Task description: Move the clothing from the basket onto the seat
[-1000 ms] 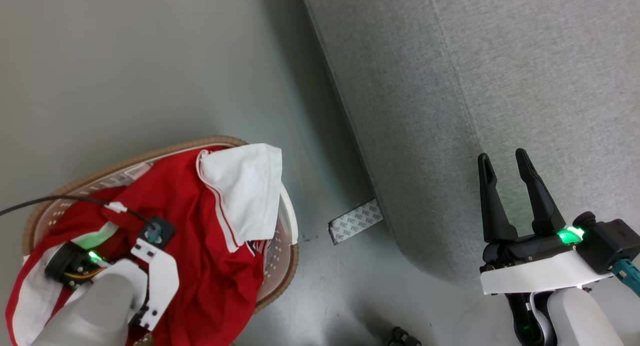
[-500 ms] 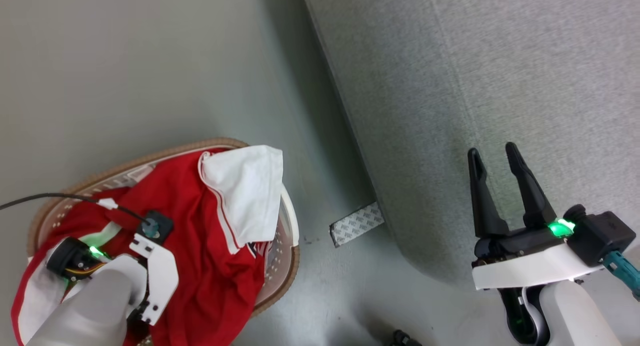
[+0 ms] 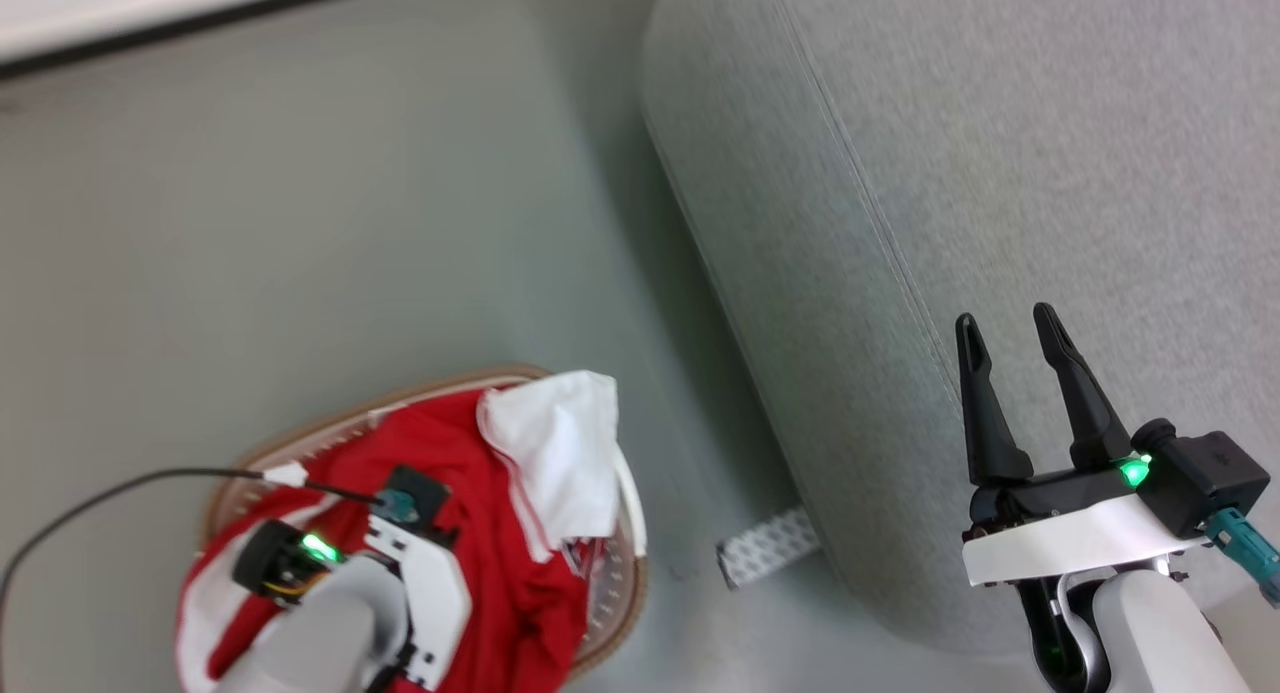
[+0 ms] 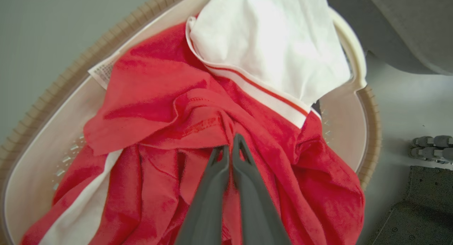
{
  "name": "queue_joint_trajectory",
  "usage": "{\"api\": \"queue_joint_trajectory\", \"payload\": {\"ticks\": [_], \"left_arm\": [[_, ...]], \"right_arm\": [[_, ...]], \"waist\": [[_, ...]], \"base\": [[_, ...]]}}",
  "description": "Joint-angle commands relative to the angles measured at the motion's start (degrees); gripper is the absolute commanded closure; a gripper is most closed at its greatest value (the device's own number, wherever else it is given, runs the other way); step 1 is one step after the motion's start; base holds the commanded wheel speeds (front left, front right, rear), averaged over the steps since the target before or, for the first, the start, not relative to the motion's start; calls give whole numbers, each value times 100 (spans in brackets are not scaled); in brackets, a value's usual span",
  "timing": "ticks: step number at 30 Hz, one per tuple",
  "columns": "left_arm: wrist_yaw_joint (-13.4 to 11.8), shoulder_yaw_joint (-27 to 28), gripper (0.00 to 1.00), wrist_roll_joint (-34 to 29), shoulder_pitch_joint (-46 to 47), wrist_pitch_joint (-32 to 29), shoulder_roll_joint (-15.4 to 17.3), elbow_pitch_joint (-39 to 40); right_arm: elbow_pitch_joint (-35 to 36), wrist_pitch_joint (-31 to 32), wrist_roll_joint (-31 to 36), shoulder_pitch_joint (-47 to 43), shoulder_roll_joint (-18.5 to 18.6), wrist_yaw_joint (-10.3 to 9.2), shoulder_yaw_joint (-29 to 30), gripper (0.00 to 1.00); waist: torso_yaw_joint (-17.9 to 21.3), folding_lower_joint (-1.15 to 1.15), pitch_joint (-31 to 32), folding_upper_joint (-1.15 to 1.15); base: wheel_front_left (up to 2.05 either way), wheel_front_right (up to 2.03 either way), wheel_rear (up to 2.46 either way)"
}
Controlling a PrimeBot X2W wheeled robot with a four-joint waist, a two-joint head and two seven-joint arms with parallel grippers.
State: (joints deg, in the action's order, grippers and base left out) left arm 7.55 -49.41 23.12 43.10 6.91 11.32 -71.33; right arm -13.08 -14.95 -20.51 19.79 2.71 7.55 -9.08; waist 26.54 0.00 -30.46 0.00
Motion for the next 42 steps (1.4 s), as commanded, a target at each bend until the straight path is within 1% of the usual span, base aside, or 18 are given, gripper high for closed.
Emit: {"api": "queue_joint_trajectory", "payload": {"ticks": [1, 7, 8, 13, 18, 25, 29, 36, 42], "left_arm": [[-6, -38, 100, 142, -134, 148, -83, 62], [-6, -129, 100, 574, -379, 575, -344, 328], [-6, -129, 100, 574, -379, 575, -344, 328], [-6, -178, 100, 929, -522, 769, -435, 709], [-6, -65, 100, 1222, -640, 826, -387, 1260], [-6, 456, 100, 1166, -918, 825, -209, 2485], [-6, 761, 100, 1092, -1076, 825, -185, 3083], [-5, 1084, 100, 999, -1049, 826, -173, 3966], [-55, 1280, 100, 994, -898, 826, -180, 4524]], "right_arm": [[-69, -12, 106, -80, 10, -13, 54, 0], [-243, -12, 319, -204, 15, -12, 163, 0], [-243, -12, 319, -204, 15, -12, 163, 0], [-372, -12, 413, -337, 15, -12, 207, 0], [-474, -12, 454, -506, 16, -12, 238, 0], [-541, -12, 463, -682, 15, -13, 276, 0], [-559, -12, 414, -795, 16, -12, 250, 0], [-597, -12, 384, -933, 14, -12, 130, 0], [-576, -11, 343, -970, 14, -12, 30, 0]], "waist": [[-411, 0, 570, 0], [-853, 0, 1267, 0], [-853, 0, 1267, 0], [-1180, 0, 1757, 0], [-1461, 0, 2182, 0], [-1747, 0, 2622, 0], [-1842, 0, 2804, 0], [-1947, 0, 3025, 0], [-1980, 0, 3159, 0]], "base": [[0, 0, 0], [0, 0, 0], [0, 0, 0], [0, 0, 0], [0, 0, 0], [0, 0, 0], [0, 0, 0], [0, 0, 0], [0, 0, 0]]}}
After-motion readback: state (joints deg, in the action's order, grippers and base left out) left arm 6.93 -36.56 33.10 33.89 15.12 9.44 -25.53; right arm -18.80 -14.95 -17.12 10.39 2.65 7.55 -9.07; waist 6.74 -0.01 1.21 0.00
